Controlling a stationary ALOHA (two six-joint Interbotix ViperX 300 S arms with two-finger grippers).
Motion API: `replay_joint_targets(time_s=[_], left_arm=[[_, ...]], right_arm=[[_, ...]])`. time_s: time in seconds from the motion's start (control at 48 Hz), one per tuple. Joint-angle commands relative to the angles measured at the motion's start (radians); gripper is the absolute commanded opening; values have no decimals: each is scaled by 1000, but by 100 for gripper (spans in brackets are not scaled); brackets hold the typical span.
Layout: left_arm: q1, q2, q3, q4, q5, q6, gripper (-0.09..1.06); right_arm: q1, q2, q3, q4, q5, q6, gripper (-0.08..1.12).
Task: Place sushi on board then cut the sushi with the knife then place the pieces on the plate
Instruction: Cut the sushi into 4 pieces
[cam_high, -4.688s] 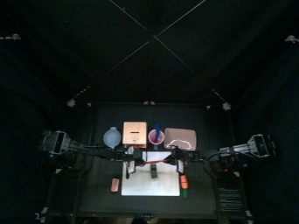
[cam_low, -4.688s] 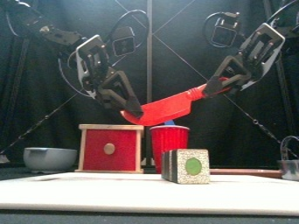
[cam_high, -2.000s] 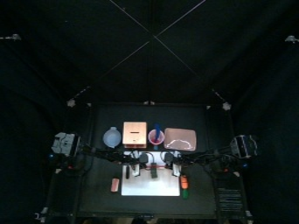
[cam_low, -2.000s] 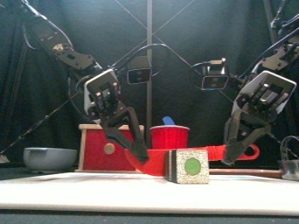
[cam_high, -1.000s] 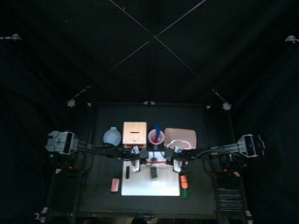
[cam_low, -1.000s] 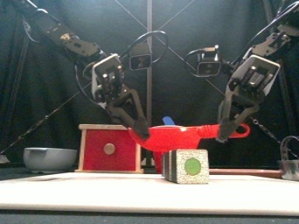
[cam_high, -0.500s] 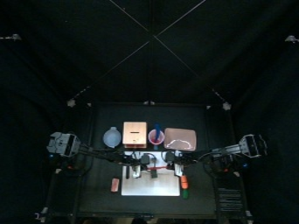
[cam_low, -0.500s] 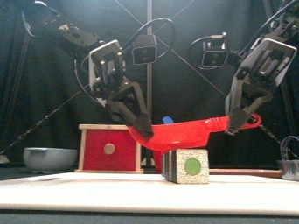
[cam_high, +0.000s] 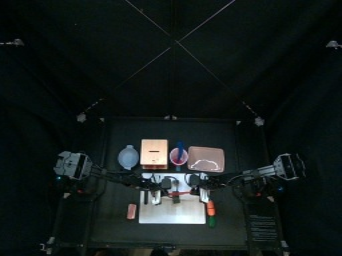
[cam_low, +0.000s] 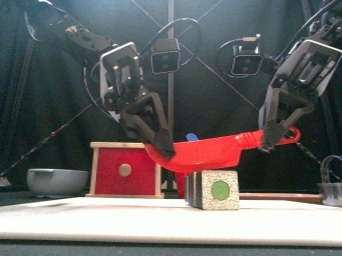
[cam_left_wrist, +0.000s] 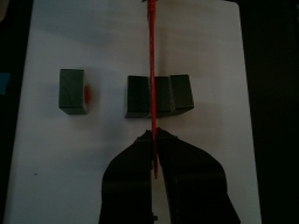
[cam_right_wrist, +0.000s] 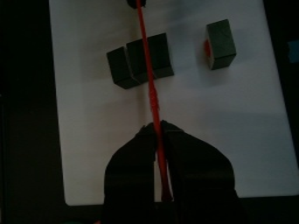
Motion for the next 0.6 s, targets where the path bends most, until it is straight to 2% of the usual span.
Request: replay_joint_targets(time_s=[0.021, 0.604], left_arm=[[-3, -6, -31, -3, -5, 2, 40], [5, 67, -29, -2, -5, 2, 40]], right_arm=[[-5, -11, -9, 5, -15, 3, 33], [6, 117, -12, 21, -18, 3, 33]])
